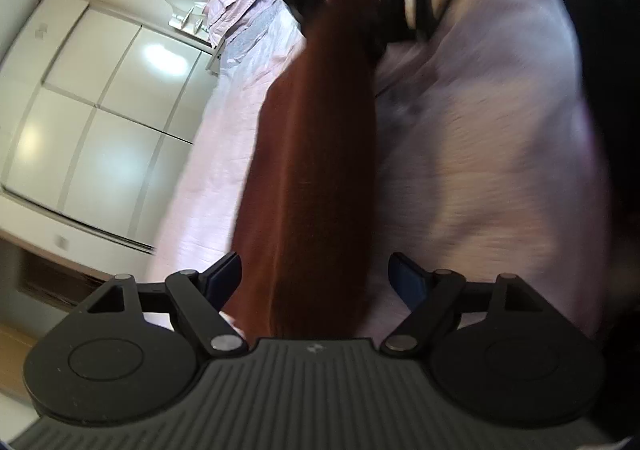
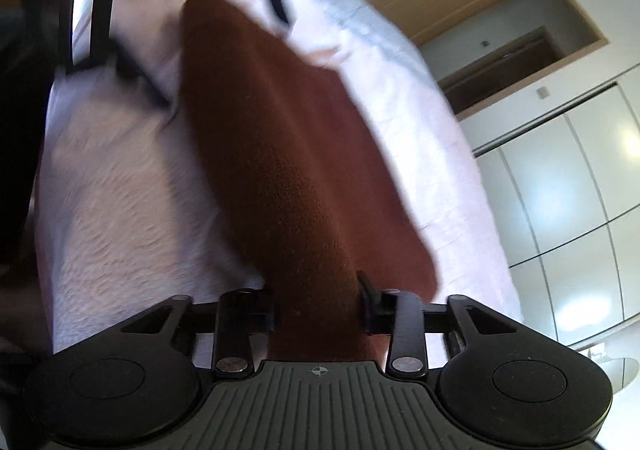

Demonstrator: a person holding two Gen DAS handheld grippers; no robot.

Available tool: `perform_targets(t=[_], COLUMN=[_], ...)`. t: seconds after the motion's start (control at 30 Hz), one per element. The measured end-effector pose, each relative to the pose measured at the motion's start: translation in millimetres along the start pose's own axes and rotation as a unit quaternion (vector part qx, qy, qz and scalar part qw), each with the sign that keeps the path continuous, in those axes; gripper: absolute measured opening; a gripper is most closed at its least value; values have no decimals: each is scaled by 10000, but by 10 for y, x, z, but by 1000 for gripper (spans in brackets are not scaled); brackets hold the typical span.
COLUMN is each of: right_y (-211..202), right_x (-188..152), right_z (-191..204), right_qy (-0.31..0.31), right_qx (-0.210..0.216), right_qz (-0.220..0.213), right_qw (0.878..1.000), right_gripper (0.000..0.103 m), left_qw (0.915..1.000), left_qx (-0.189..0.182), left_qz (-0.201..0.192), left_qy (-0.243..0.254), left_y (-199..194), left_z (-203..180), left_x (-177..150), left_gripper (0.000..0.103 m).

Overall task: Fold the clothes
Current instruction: 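Grasp the folded vest end with the left gripper while the right gripper grasps it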

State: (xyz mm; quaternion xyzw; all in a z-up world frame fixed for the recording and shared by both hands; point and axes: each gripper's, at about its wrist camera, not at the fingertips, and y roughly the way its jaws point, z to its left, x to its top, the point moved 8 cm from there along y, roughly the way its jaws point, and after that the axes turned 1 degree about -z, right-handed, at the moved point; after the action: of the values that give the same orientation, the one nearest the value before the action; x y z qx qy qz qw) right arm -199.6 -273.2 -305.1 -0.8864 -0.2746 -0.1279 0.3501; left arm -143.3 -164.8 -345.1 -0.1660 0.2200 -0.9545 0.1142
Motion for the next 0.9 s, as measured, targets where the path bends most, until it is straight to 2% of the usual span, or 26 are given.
perform_targets(t=[0.07,0.13,0.17,0.2,0.3,0.37,0.53,0.63,0.67,0.73,0.77,0.9], right_y=[-80,-114,-104,-85,-21,37,253,354,373,375,373,358], right_x=[21,-5,-36,-74,-132,-138,-147,-144,-143,-147,-149,-104], right_z=[-90,-107,-89,-61,93,206,238,129,88,42,22,-65], right_qy=[13,13,32,58,-59,-220,-462,-391,-329,-264,-236,-124], right_qx=[-76,-102,-84,-55,-128,-250,-633,-678,-664,-620,-596,-515], right_qz=[-78,-81,-62,-35,22,75,195,301,325,323,318,351], right_qw=[9999,9999,9999,10000,9999,9994,9967,9965,9967,9972,9974,9980], right_gripper=[31,31,31,31,36,48,50,50,48,34,31,29], left_qw=[9994,9992,9992,9991,9992,9992,9993,9991,9990,9987,9984,9980], left_qx=[169,58,-30,-78,-113,-137,-199,-232,-249,-307,-342,-397], left_qz=[183,298,345,363,336,318,289,335,359,416,440,490], left_qy=[242,242,223,213,205,200,100,72,62,29,9,-51], left_y=[174,288,320,334,325,319,309,289,290,296,294,268], left_z=[41,67,65,60,37,21,22,28,31,36,43,111], left_x=[9,-12,-22,-33,-66,-88,-104,-96,-94,-80,-71,-30], left_gripper=[73,55,32,25,22,21,20,19,18,18,18,18])
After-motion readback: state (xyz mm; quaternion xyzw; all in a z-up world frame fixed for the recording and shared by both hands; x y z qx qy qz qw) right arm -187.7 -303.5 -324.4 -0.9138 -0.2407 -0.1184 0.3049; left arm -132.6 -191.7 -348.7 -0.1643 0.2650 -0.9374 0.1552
